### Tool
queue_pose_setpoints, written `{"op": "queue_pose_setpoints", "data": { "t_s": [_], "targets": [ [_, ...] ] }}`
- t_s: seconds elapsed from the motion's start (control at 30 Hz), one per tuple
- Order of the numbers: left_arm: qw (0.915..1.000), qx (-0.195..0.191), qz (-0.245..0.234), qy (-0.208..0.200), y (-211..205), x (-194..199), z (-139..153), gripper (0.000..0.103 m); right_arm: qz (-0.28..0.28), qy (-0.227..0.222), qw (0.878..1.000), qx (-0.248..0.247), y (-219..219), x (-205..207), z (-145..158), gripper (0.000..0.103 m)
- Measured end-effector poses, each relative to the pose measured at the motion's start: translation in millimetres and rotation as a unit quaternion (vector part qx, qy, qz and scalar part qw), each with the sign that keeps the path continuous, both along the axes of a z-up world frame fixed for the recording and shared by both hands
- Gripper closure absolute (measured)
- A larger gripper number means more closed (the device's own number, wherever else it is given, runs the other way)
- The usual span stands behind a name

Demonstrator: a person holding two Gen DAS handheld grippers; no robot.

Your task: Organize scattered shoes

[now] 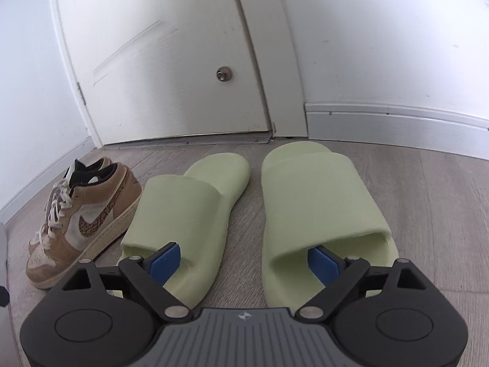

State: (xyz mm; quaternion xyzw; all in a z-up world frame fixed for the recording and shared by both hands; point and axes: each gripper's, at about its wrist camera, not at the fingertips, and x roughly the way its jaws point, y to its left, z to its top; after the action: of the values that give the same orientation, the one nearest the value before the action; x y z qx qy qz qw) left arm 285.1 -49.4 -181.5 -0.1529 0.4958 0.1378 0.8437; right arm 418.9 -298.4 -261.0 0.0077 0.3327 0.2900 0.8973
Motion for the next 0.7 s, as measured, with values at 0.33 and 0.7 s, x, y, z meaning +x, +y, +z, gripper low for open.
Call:
{"op": "queue_pose_setpoints", "data": {
  "t_s": [0.33, 0.7],
  "targets": [
    [0.9999, 0.01, -0.008, 0.008, -6.2, 4.0, -3.4, 0.02, 0.069, -0.054, 0.993, -0.075, 44.1, -12.3, -10.0, 0.012],
    [0.9999, 0.007, -0.009, 0.013, -6.8, 5.6, -6.5, 0.02, -0.033, -0.063, 0.993, -0.095, 75.0, 5.9, -18.7, 0.013]
  ]
}}
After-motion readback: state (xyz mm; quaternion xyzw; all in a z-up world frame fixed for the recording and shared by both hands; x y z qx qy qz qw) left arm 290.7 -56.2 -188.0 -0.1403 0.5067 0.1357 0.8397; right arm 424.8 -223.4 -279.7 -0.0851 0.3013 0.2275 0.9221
